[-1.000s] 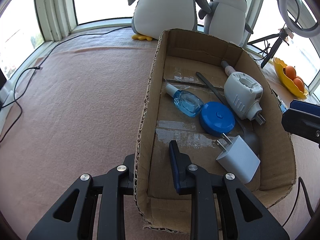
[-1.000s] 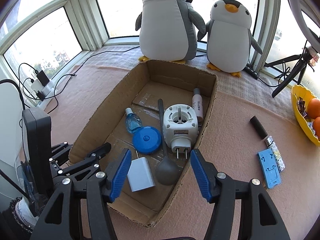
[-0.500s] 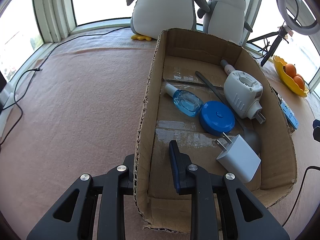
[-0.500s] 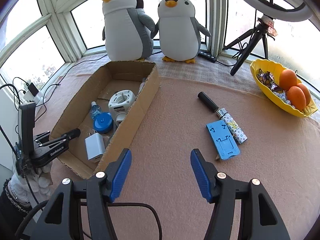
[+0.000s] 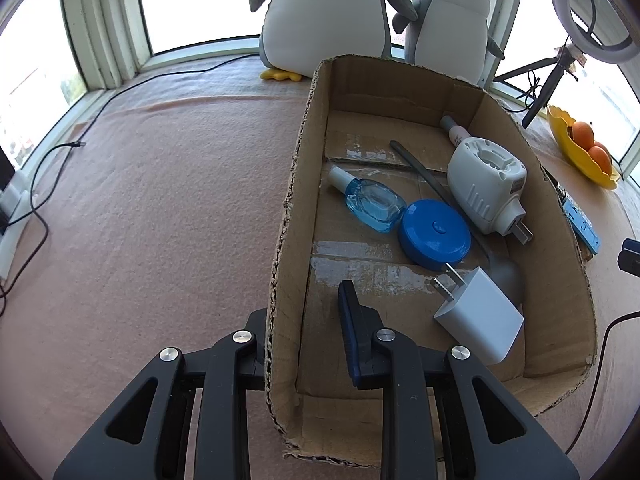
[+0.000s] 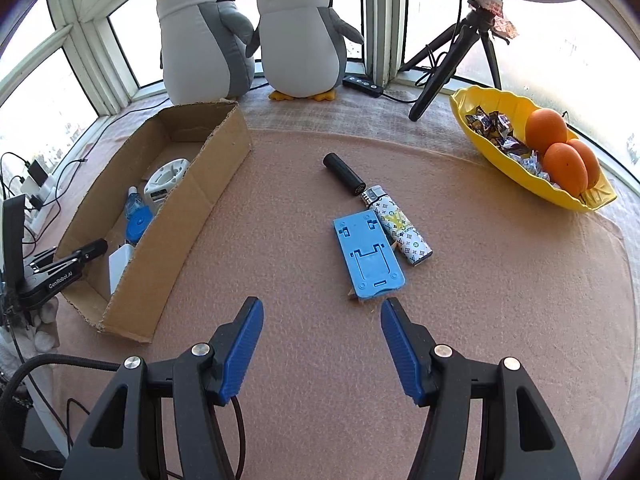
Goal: Organize rigid objects
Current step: 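Move the right gripper to the blue phone stand and grasp it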
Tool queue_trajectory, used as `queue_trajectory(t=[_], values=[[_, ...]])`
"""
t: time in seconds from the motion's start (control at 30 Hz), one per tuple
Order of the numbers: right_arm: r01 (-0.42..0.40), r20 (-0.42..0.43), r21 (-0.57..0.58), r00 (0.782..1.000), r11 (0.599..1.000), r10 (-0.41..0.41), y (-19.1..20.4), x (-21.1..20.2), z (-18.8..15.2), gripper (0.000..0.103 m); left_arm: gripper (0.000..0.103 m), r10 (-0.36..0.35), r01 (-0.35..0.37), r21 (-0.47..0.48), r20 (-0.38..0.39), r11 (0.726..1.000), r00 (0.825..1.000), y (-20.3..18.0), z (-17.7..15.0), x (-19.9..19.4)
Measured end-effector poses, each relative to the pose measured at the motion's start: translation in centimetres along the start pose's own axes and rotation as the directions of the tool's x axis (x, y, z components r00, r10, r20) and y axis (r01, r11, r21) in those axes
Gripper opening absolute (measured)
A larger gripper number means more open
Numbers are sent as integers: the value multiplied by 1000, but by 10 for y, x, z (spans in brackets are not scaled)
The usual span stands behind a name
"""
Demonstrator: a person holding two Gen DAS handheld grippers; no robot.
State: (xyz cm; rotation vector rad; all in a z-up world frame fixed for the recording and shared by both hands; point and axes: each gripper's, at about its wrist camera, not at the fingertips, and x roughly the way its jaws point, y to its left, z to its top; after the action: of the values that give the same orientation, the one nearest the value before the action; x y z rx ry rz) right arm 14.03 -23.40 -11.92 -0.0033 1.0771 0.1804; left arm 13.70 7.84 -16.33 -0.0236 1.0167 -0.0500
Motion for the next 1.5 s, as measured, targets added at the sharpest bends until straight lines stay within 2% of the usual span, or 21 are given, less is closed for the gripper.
queue_trajectory(t=[0.37, 0.67, 1.1, 1.4, 1.5], values=[[-26, -70, 5, 997, 1000, 26, -23, 37, 29, 57, 23, 7, -7, -2, -5, 1000, 1000, -1, 0, 1], [-43, -116, 19, 992, 999, 45, -31, 55, 36, 57, 23, 6, -6, -1, -4, 1000, 1000, -1, 1, 1], [-83, -136, -27, 988, 996, 79, -4, 64, 39, 57, 23, 6, -6, -1, -4, 1000, 1000, -1, 1, 1], [-64, -153, -69, 987, 996, 53, 15, 73, 40, 57, 23, 5, -5, -4, -4, 1000, 1000, -1, 1, 0], [-25, -162, -80, 987, 996, 11, 17, 75, 41, 57, 23, 4, -4, -6, -4, 1000, 1000, 0, 1, 0]])
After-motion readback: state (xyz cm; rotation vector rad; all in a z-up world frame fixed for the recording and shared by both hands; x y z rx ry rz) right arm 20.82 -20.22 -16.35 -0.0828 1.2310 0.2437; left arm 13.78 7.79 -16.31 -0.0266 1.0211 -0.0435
